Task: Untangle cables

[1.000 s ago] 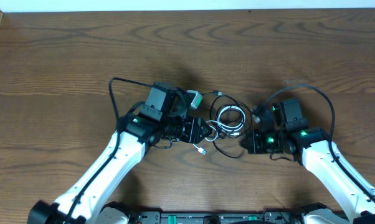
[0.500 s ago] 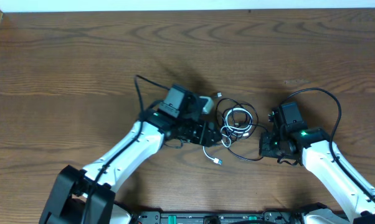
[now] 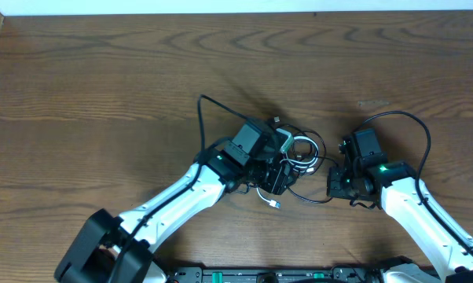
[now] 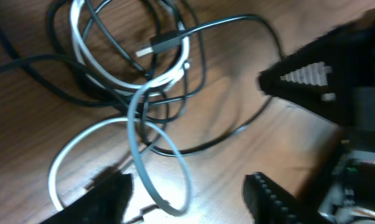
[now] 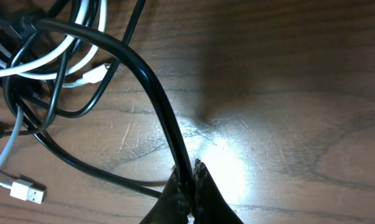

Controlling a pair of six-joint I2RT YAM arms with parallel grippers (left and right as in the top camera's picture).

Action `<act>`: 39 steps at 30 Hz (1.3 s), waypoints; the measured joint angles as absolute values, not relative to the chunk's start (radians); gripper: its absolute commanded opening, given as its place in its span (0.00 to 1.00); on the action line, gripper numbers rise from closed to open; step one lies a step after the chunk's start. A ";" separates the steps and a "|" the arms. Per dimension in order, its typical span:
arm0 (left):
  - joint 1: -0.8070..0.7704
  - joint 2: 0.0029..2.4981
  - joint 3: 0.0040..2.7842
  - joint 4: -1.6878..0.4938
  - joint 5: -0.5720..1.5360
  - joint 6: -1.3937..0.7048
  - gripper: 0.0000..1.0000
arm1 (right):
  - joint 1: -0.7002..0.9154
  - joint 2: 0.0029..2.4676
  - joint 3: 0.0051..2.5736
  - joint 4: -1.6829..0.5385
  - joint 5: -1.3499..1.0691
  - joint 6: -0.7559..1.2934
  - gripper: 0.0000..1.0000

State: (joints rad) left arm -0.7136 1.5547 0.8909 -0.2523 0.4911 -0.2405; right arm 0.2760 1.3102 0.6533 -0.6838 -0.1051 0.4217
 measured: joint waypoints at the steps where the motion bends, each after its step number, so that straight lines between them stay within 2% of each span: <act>1: -0.716 1.565 0.891 -0.250 0.478 -0.241 0.28 | 0.276 1.310 0.653 -0.683 -0.107 0.422 0.01; 2: -0.718 1.576 0.891 -0.248 0.464 -0.241 0.14 | 0.276 1.310 0.653 -0.684 -0.108 0.422 0.01; 3: -0.718 1.586 0.891 -0.246 0.452 -0.241 0.08 | 0.276 1.310 0.653 -0.683 -0.109 0.421 0.01; 12: -0.650 1.595 0.891 -0.279 0.338 -0.236 0.07 | 0.250 1.310 0.653 -0.749 -0.021 0.432 0.01; 16: -0.567 1.518 0.891 -0.359 0.329 -0.236 0.07 | 0.159 1.310 0.653 -0.828 0.111 0.603 0.01; 23: -0.459 1.228 0.891 -0.368 0.421 -0.262 0.07 | 0.005 1.310 0.653 -0.778 0.147 0.778 0.01; 24: -0.455 1.200 0.891 -0.355 0.441 -0.268 0.07 | -0.007 1.310 0.653 -0.754 0.128 0.781 0.06; 25: -0.453 1.168 0.891 -0.339 0.466 -0.278 0.07 | -0.011 1.310 0.653 -0.731 0.110 0.779 0.17; 26: -0.452 1.136 0.891 -0.323 0.496 -0.287 0.07 | -0.013 1.310 0.653 -0.700 0.079 0.769 0.35; 27: -0.453 1.108 0.891 -0.302 0.529 -0.293 0.07 | -0.012 1.310 0.653 -0.658 0.028 0.733 0.63; 28: -0.455 1.090 0.891 -0.289 0.551 -0.296 0.07 | -0.012 1.310 0.654 -0.630 -0.013 0.708 0.82; 30: -0.457 1.058 0.891 -0.264 0.598 -0.304 0.07 | -0.004 1.310 0.653 -0.564 -0.132 0.619 0.87; 34: -0.466 1.017 0.891 -0.226 0.662 -0.315 0.07 | 0.023 1.310 0.653 -0.493 -0.383 0.417 0.81; 39: -0.467 0.999 0.891 -0.155 0.741 -0.345 0.07 | 0.068 1.310 0.653 -0.431 -0.604 0.257 0.85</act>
